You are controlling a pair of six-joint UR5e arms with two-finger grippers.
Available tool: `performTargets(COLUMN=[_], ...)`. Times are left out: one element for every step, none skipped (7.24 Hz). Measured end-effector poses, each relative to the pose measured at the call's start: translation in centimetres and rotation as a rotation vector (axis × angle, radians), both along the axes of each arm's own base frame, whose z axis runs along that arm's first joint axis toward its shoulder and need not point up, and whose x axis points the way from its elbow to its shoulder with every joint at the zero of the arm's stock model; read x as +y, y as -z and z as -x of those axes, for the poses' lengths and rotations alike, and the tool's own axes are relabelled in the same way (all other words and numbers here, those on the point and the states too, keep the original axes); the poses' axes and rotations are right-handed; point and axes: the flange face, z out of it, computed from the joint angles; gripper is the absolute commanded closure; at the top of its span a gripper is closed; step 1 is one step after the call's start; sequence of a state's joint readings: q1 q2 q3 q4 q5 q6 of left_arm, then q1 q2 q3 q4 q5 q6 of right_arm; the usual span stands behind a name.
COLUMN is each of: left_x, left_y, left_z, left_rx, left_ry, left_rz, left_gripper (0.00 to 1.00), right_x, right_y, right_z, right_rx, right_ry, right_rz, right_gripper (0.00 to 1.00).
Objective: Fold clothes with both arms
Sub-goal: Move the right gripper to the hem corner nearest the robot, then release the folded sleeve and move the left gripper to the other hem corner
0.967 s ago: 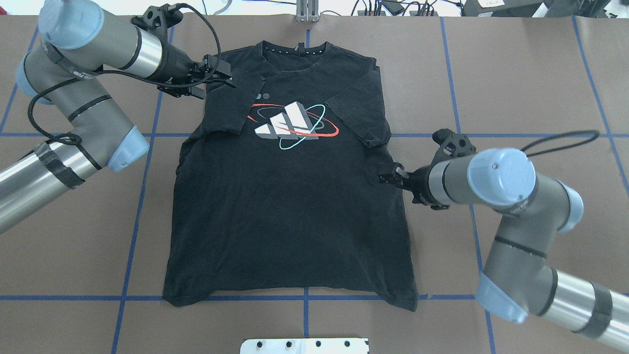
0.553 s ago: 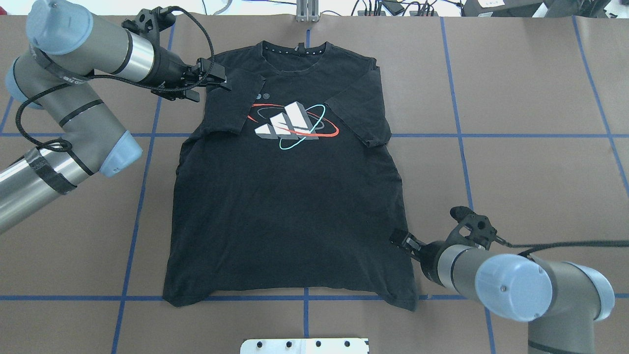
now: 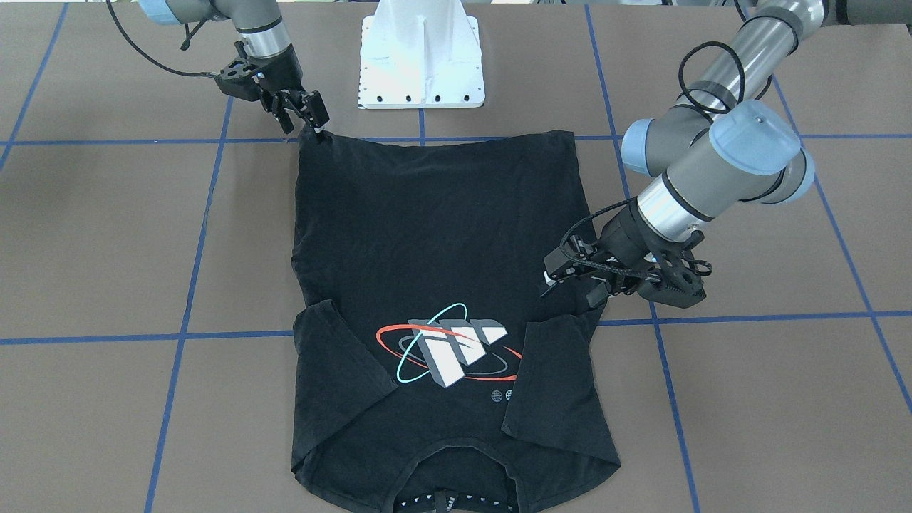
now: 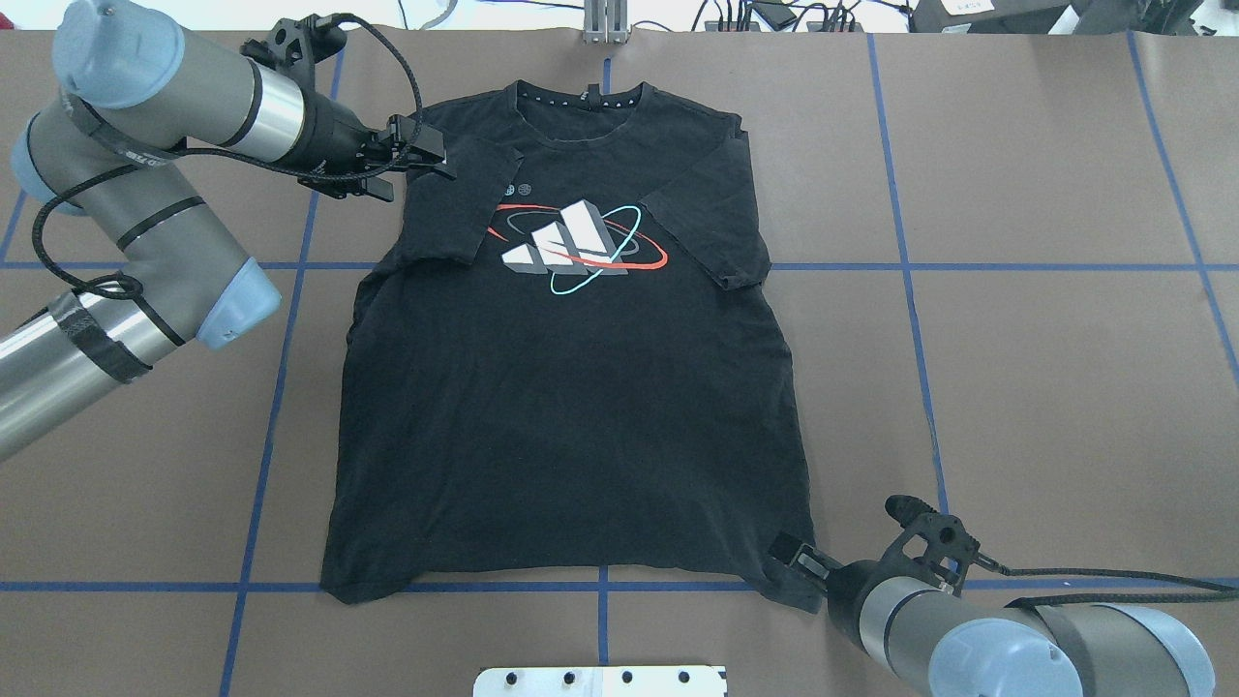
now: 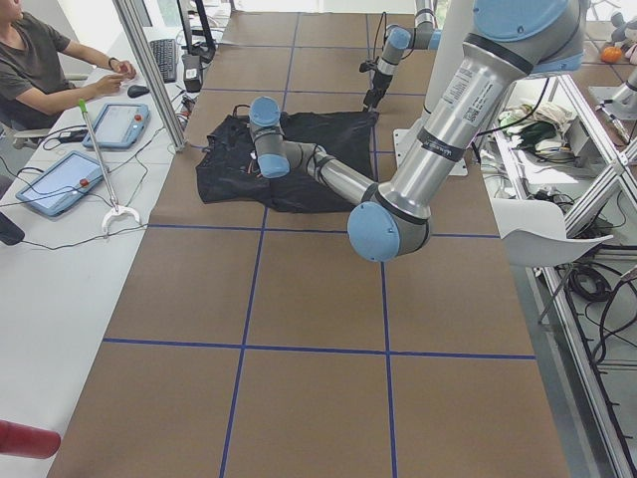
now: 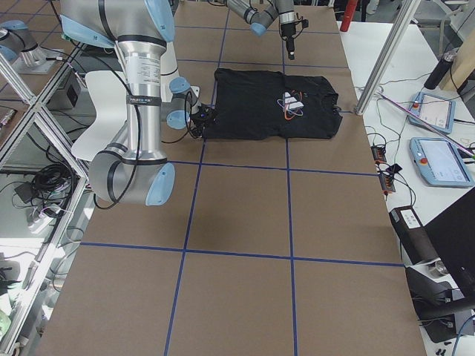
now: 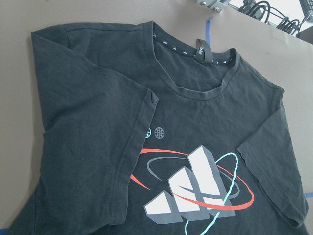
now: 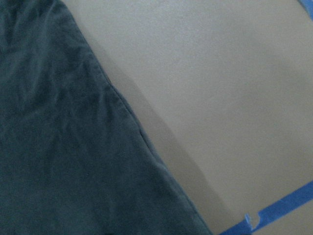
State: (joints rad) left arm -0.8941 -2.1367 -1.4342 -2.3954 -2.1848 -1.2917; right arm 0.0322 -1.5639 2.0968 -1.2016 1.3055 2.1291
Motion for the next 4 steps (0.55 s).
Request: performTargets(left_x=[-0.01, 0.00, 0.00, -0.02], left_y=[-0.02, -0.04, -0.10, -0.10], left_z=[0.00, 0.00, 0.04, 0.13], left_rx=[0.000, 0.000, 0.000, 0.000], left_ry=[0.000, -0.001, -0.001, 0.000], left_rz=[0.000, 0.001, 0.001, 0.001], left_gripper=[0.00, 0.00, 0.00, 0.00], right_x=[0.40, 0.74, 0.98, 1.09], right_y=[-0.26, -0.39, -0.17, 0.25], right_z=[0.16, 0.25, 0.20, 0.02], right_rx=[0.019, 0.030, 0.029, 0.022], right_ry=[0.006, 0.010, 0.011, 0.011], right_rz=[0.002, 0.006, 0.010, 0.013], right_gripper=[0.16, 0.30, 0.34, 0.34])
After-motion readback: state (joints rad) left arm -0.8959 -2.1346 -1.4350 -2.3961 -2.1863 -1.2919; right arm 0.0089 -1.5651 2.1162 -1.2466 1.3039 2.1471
